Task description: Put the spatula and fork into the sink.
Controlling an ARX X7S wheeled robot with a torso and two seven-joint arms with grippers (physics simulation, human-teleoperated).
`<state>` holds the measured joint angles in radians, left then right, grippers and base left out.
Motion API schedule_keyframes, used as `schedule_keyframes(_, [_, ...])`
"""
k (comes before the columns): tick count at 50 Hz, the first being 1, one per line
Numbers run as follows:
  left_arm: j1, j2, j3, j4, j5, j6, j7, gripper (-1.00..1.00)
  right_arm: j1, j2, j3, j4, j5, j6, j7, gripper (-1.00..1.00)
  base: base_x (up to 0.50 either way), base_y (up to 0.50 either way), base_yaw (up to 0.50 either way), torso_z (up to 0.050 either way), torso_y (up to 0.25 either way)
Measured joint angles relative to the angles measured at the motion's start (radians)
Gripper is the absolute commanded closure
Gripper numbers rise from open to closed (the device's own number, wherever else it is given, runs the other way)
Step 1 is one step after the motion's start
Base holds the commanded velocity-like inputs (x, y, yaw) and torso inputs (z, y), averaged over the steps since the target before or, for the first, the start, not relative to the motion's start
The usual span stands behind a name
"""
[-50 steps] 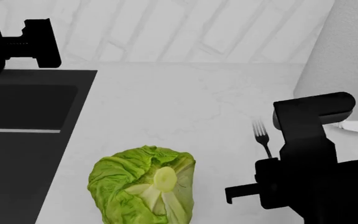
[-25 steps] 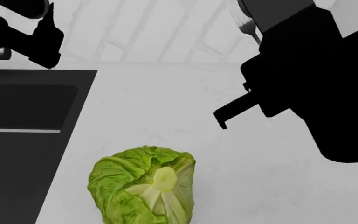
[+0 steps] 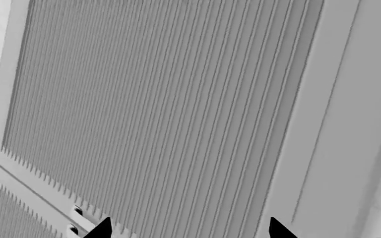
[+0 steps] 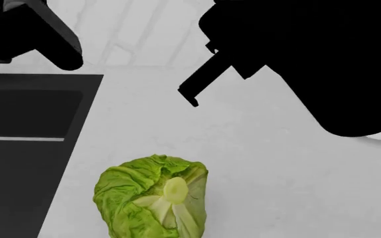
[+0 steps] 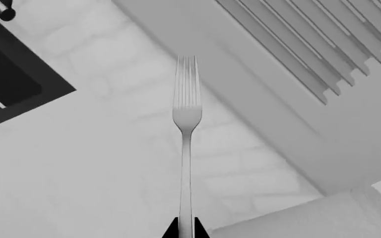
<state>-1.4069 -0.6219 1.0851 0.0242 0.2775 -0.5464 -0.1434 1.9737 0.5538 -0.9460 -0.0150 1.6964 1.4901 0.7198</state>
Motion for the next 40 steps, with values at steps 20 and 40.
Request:
schedule_keyframes(20, [-0.020, -0.047, 0.194, -0.078, 0.222, 0.143, -0.029, -1.00, 0.052, -0.037, -0.029, -0.044, -0.090, -0.066, -0.143, 1.00, 0.00, 0.00, 0.00, 0.000, 0.000])
schedule_keyframes(40, [-0.002, -0.092, 0.233, -0.006, 0.253, 0.174, -0.002, -1.00, 0.056, -0.077, -0.067, -0.048, -0.213, -0.152, -0.279, 1.00, 0.00, 0.00, 0.00, 0.000, 0.000])
